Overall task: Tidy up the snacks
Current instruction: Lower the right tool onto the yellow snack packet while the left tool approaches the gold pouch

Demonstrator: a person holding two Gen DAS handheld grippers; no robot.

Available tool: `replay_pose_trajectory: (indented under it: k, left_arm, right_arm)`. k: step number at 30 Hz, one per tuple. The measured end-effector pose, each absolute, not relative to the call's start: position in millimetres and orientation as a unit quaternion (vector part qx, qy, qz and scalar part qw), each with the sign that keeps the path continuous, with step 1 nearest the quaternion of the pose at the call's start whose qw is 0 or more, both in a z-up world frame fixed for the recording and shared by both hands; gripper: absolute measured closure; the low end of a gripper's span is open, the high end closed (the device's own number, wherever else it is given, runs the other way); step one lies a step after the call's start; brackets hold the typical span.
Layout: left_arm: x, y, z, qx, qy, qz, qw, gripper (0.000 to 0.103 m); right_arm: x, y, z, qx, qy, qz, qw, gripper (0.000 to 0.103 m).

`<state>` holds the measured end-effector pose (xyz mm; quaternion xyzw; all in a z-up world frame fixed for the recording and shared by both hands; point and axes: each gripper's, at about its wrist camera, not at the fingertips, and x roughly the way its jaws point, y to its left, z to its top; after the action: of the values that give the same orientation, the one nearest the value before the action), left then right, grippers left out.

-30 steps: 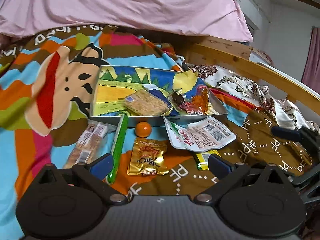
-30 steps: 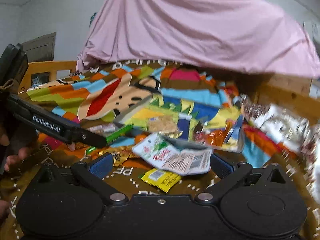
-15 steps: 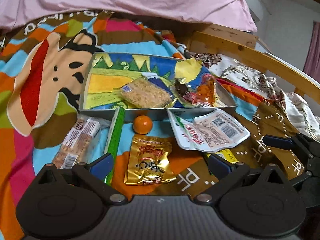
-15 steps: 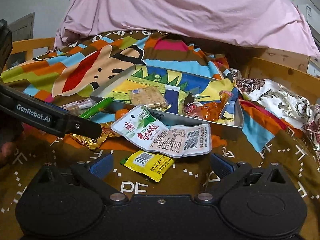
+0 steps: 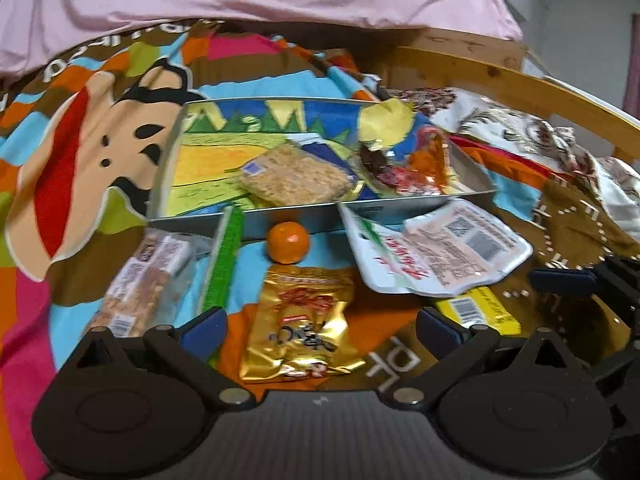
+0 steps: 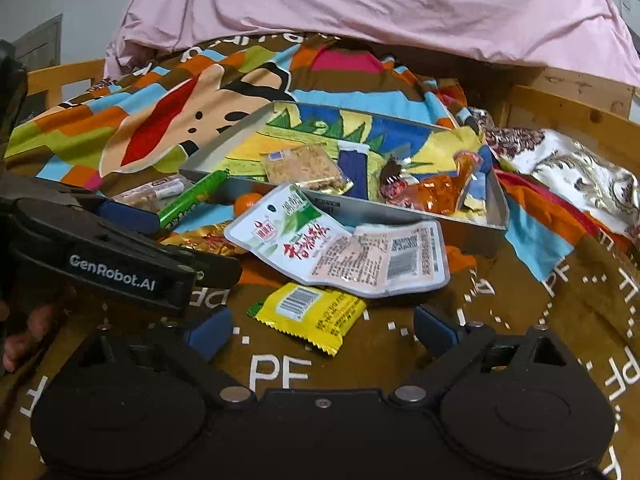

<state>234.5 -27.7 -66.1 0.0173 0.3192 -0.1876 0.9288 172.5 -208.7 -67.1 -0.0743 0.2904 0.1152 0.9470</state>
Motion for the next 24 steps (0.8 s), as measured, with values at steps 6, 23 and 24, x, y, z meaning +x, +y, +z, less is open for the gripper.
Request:
replay_pose_trajectory:
  k: [6,23,24]
  left_arm:
    - [241.1,-28.4,-75.3,0.008,0.337,-0.190,0.922,0.003]
    - [246.0,-12.2,-80.8,-0.036,0.347,-0.136,0.927,0.039]
    - [245.4,-12.5,-80.4,-0.034,0.348,-0.135,0.927,0.040]
  right_arm:
    - [171.3,-205.6,-67.5,-0.083,0.273,0.115,0.951,0.011]
    - [187.6,-201.8,-76.6,-0.071,0.294,0.123,0.945,0.035]
    - [186.6,-200.0,-76.3,-0.075,0.293,0.127,0.945,0.041]
